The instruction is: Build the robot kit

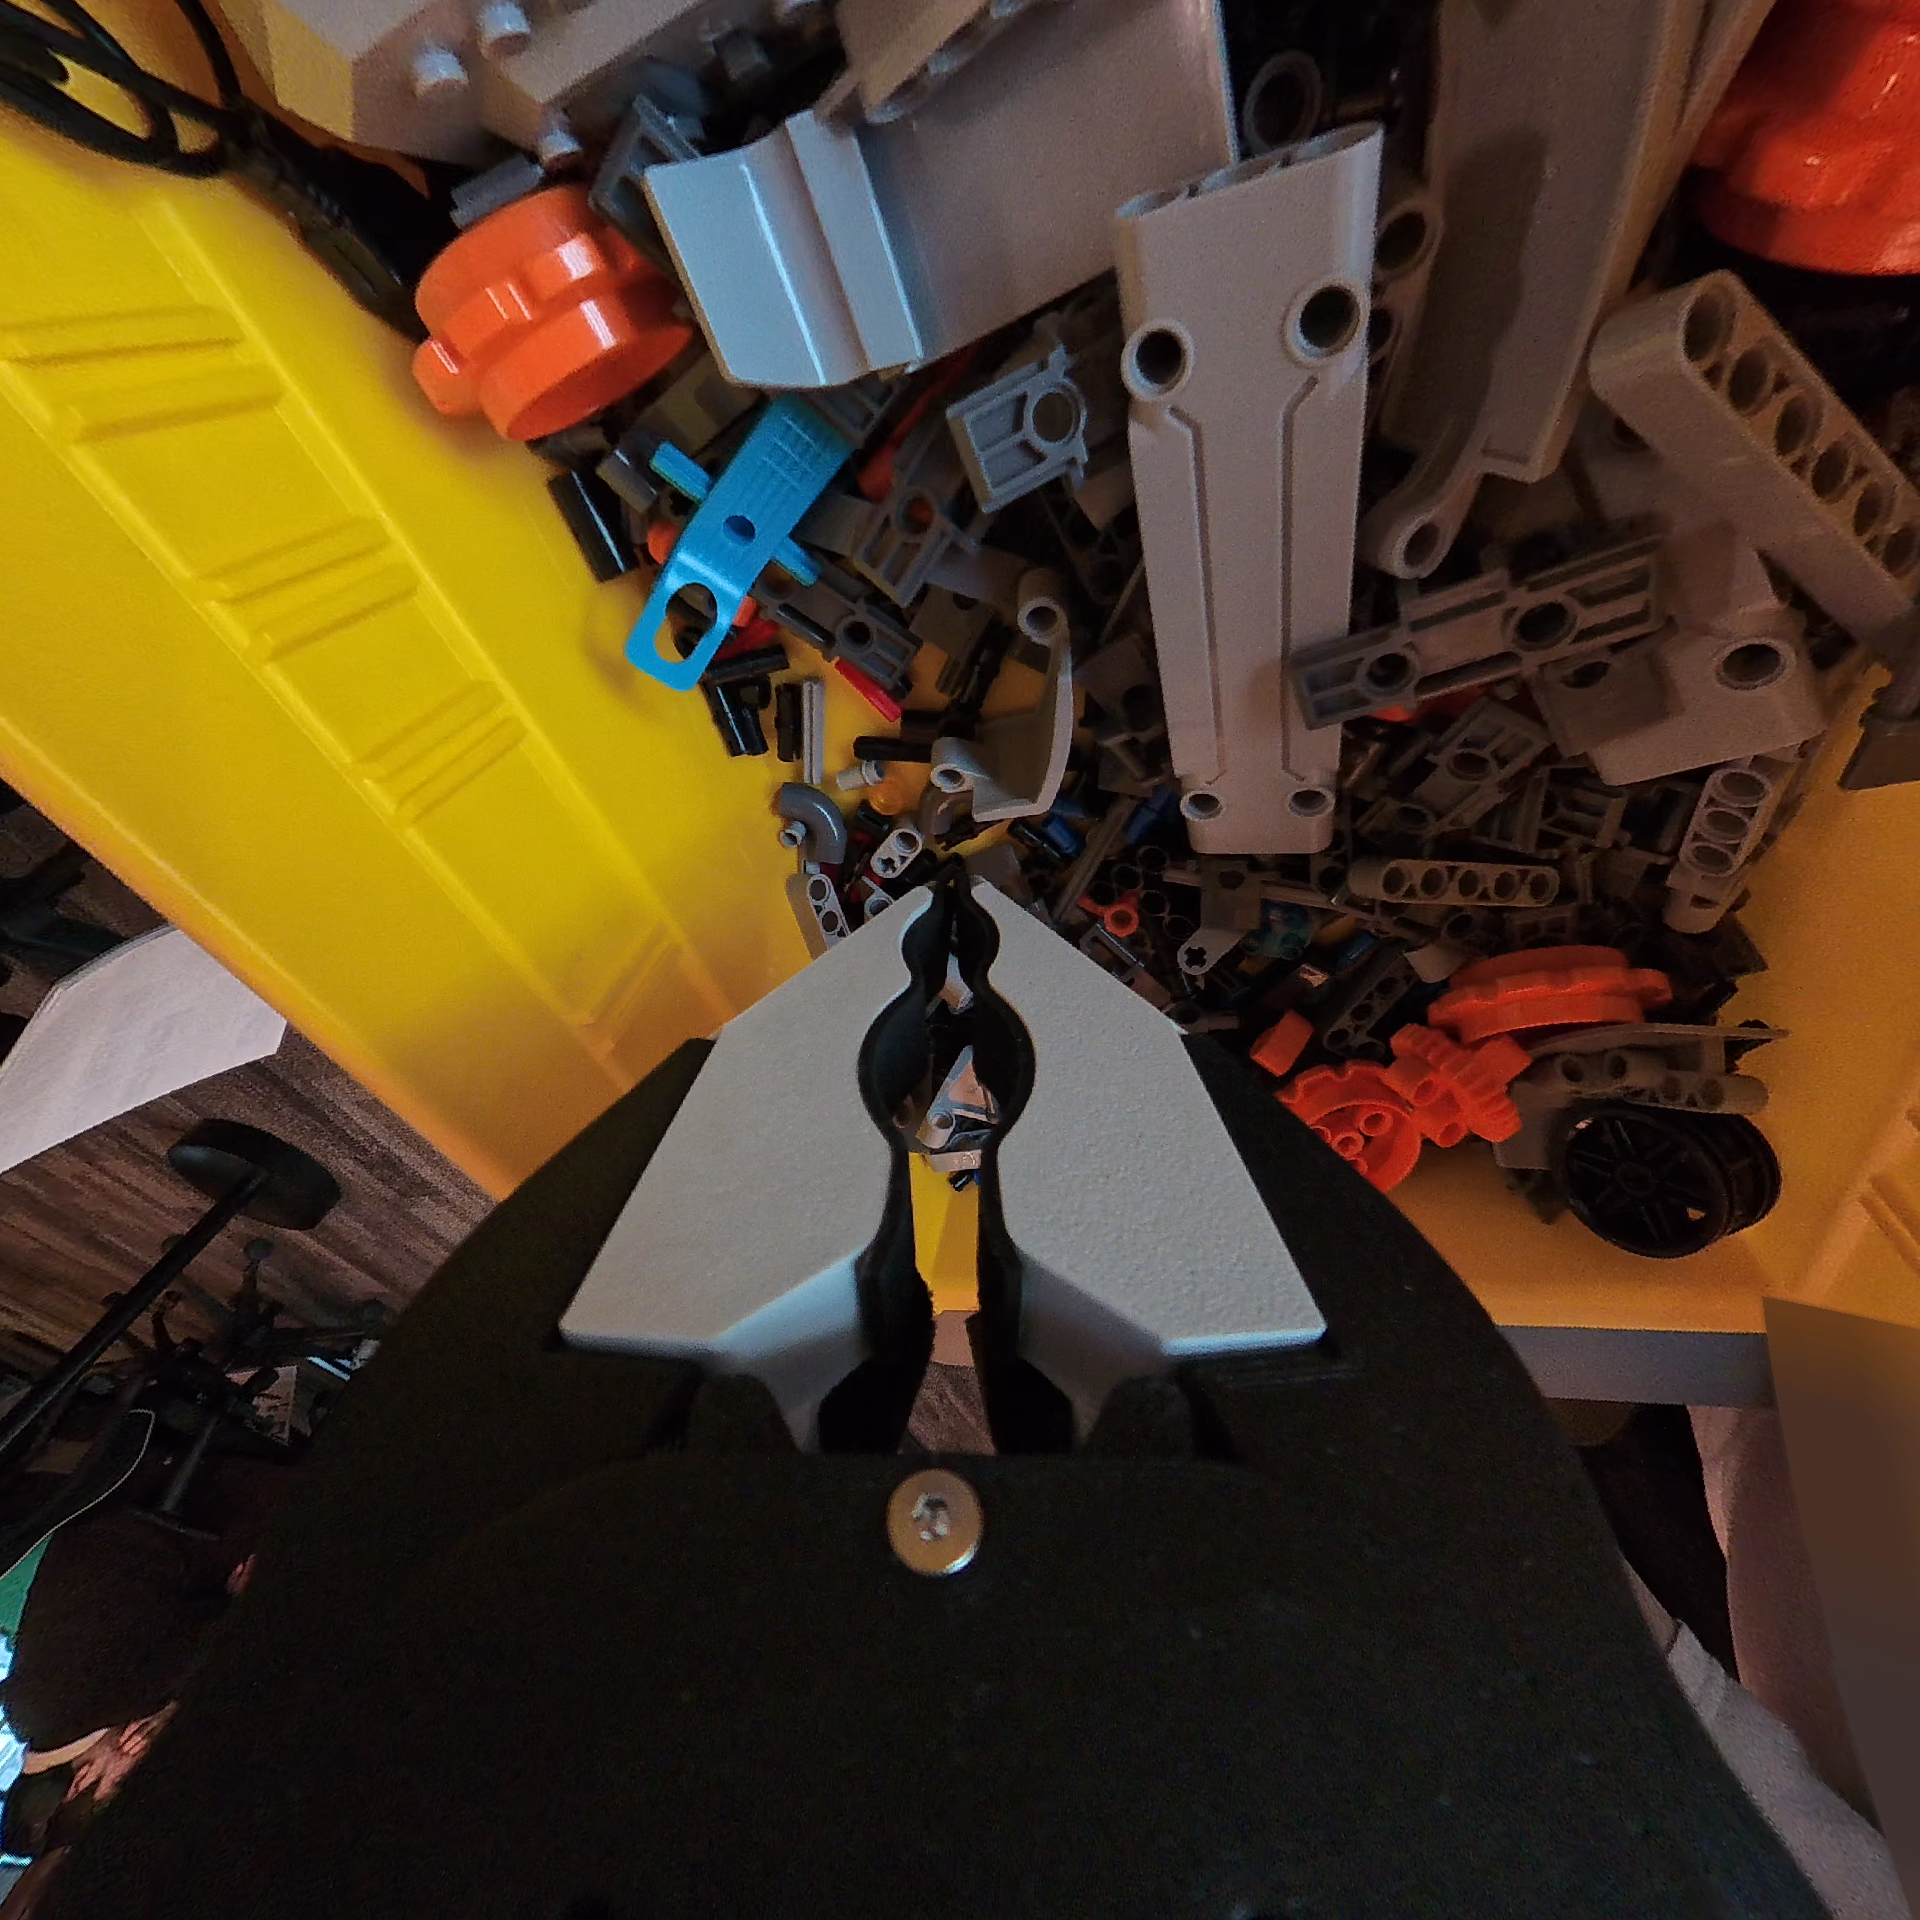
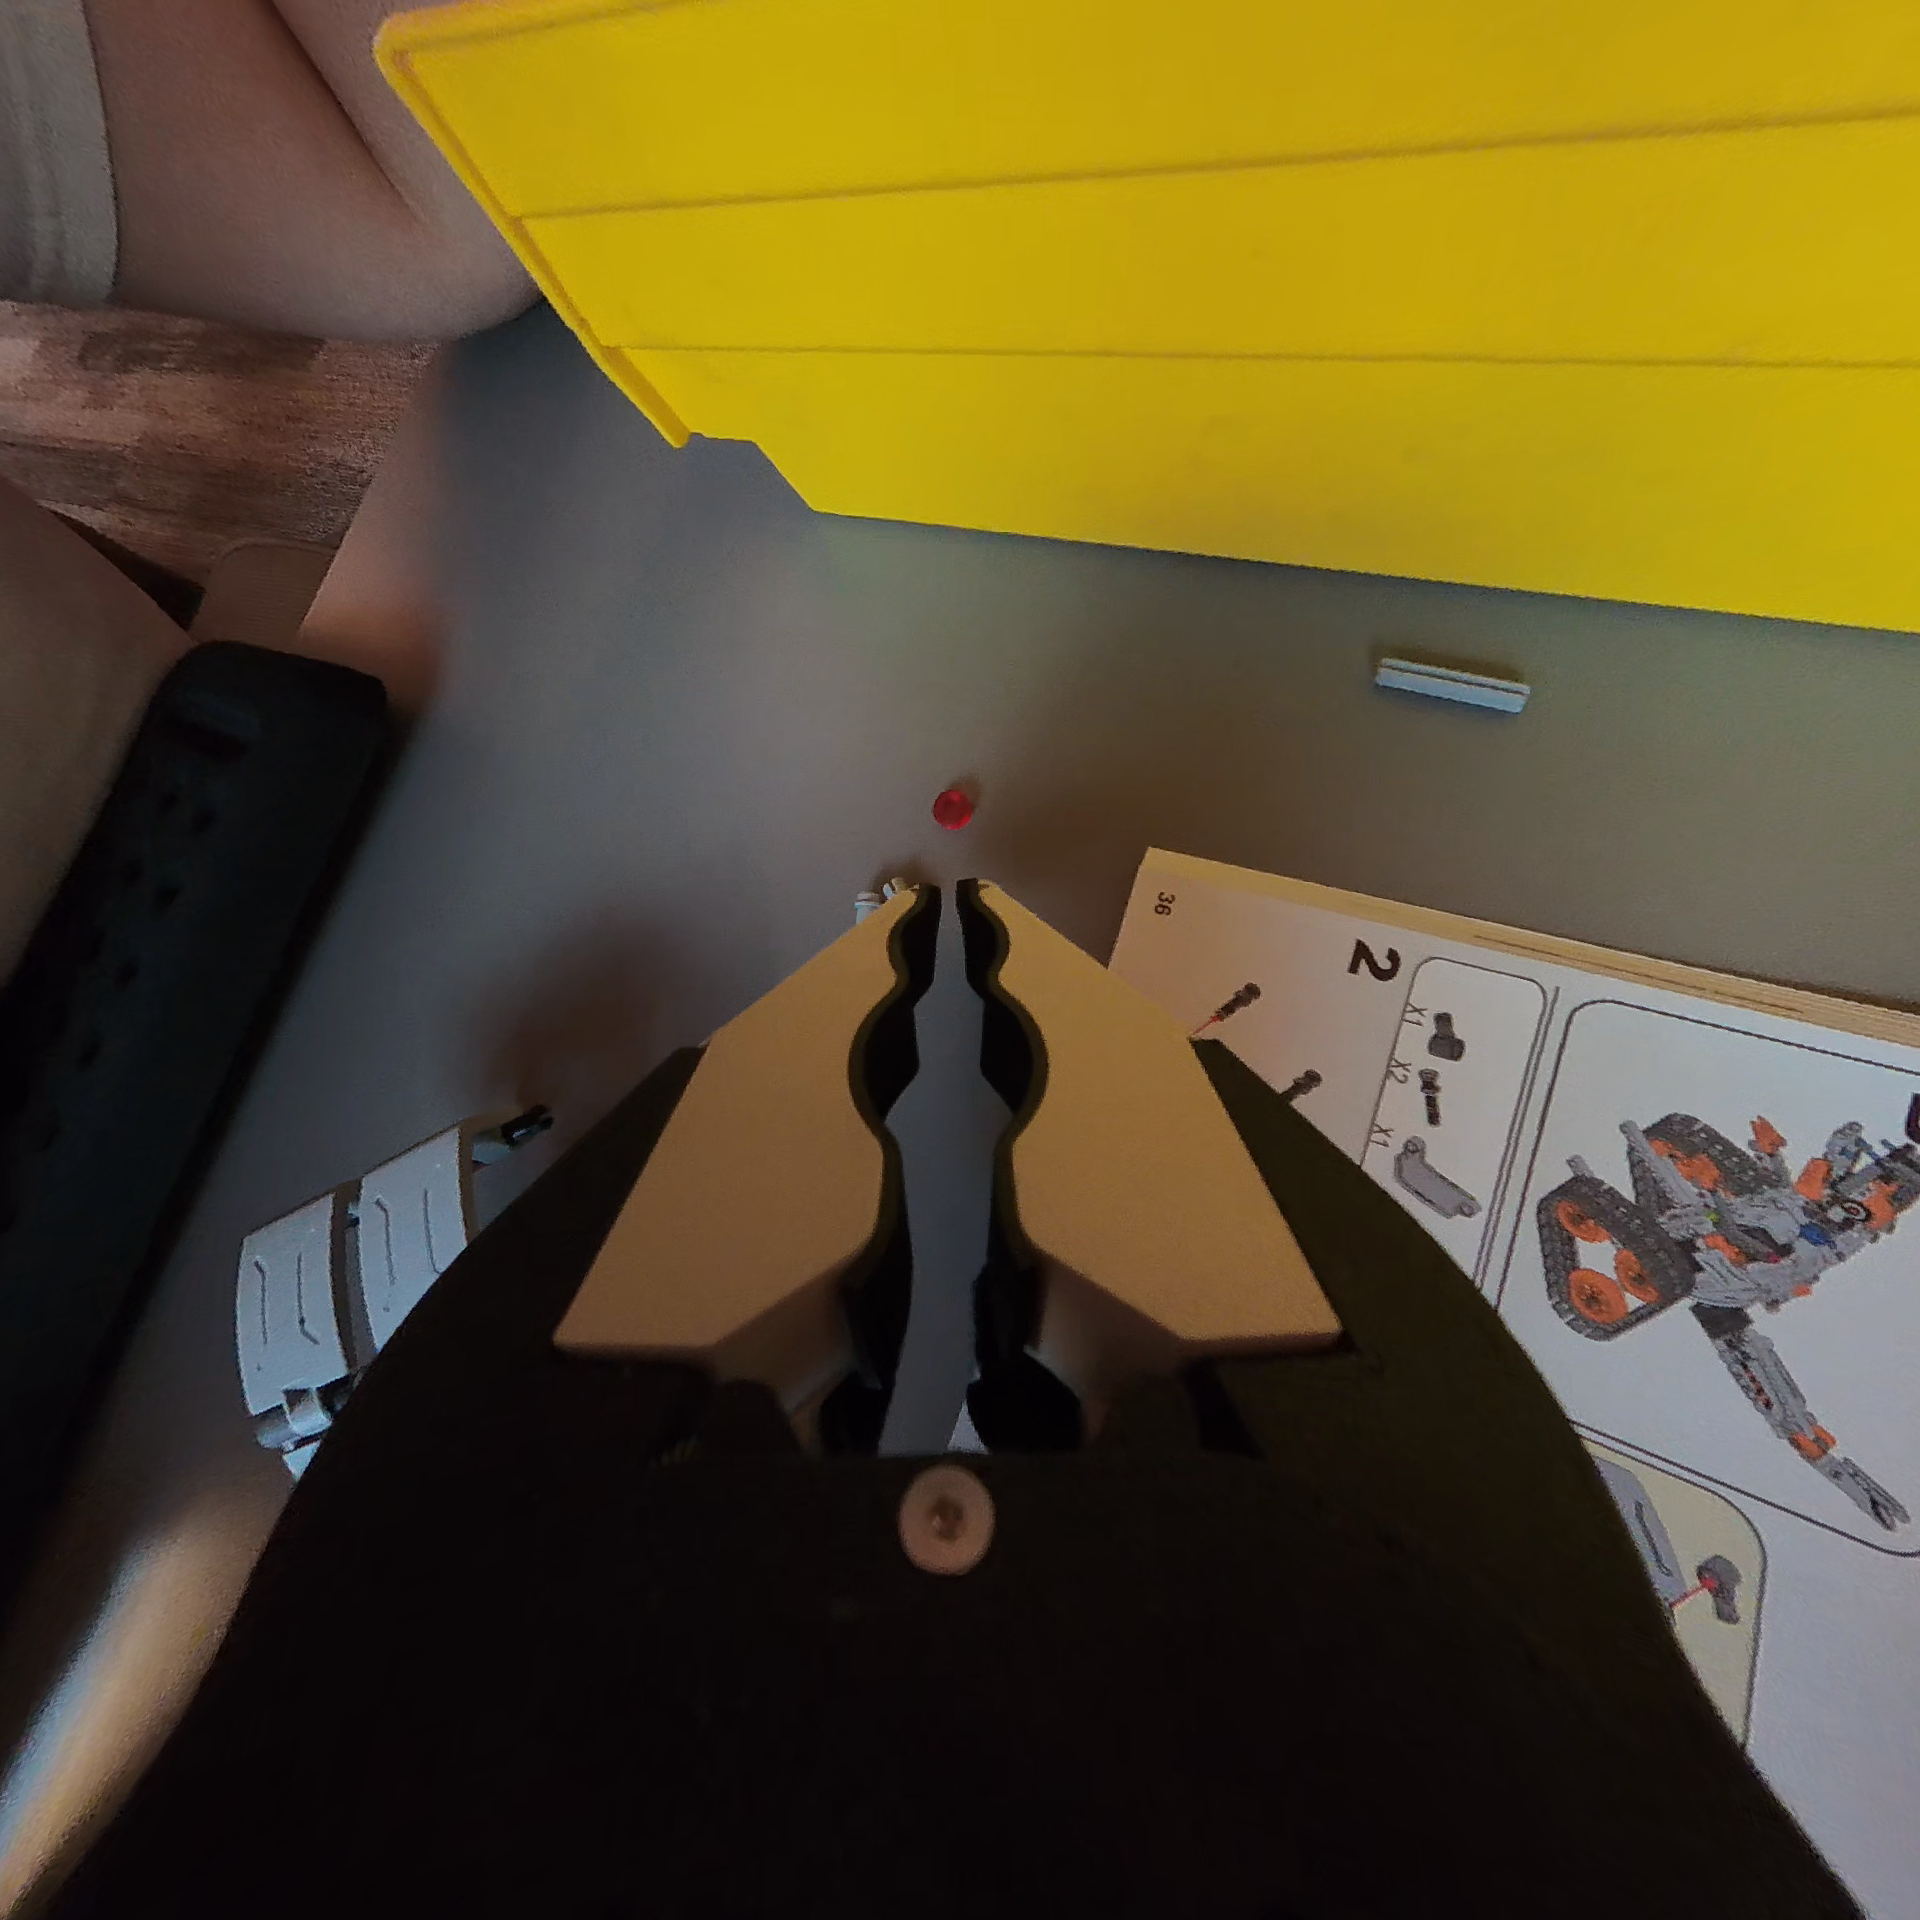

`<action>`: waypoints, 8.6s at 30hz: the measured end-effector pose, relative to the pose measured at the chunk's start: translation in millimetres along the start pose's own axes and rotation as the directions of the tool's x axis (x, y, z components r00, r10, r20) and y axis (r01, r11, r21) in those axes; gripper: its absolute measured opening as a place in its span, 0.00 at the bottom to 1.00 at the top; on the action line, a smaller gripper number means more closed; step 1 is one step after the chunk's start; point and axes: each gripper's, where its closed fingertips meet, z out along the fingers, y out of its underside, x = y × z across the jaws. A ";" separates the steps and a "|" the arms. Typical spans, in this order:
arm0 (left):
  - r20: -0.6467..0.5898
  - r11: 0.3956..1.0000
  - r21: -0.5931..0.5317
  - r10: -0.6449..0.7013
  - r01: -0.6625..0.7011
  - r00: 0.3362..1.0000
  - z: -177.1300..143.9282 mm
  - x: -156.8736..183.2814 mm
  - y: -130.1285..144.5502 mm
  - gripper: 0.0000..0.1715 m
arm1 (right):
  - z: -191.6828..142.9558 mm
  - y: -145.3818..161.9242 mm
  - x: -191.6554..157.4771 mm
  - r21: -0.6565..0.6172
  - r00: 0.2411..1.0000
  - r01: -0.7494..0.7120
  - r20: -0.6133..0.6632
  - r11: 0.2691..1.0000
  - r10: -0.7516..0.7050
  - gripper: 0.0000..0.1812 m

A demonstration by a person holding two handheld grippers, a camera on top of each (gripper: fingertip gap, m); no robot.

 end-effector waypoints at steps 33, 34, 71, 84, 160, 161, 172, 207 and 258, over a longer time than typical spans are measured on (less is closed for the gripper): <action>0.004 1.000 -0.011 0.001 -0.001 1.000 0.4 0.9 1.6 0.00 | 4.0 -7.3 -0.8 -0.078 0.981 -0.085 -0.183 0.993 0.070 0.13; 0.004 1.000 -0.012 0.002 -0.002 1.000 0.5 1.0 1.7 0.00 | 5.7 -9.2 -1.9 -0.075 0.978 -0.094 -0.193 0.993 0.078 0.13; 0.008 1.000 -0.001 -0.003 0.003 1.000 -2.8 -0.4 3.8 0.00 | -13.1 1.9 15.5 -0.052 0.957 -0.247 -0.172 0.968 0.234 0.08; 0.012 1.000 -0.002 -0.002 0.002 1.000 -3.5 -0.4 4.4 0.00 | -4.0 -0.3 23.0 -0.042 0.882 -0.323 -0.375 0.945 0.285 0.04; 0.023 1.000 -0.015 -0.003 0.004 1.000 -4.4 -0.3 8.2 0.00 | -2.7 2.3 22.7 -0.061 0.831 -0.365 -0.471 0.929 0.296 0.06; 0.023 1.000 -0.015 -0.003 0.004 1.000 -4.4 -0.4 8.2 0.00 | -3.0 3.5 23.1 -0.070 0.829 -0.363 -0.479 0.929 0.288 0.06; 0.020 1.000 -0.015 -0.005 0.005 1.000 -4.6 -0.9 9.7 0.00 | 0.2 -0.1 1.5 -0.099 0.901 -0.346 -0.311 0.933 0.301 0.02; 0.020 1.000 -0.023 -0.002 0.002 1.000 -4.0 -0.1 10.8 0.00 | 3.6 6.5 -10.9 -0.127 0.934 -0.350 -0.127 0.928 0.335 0.03; 0.023 1.000 -0.022 -0.008 0.008 1.000 -5.6 -1.1 13.1 0.00 | -20.6 0.1 -6.0 -0.151 0.973 -0.118 -0.215 0.981 0.084 0.06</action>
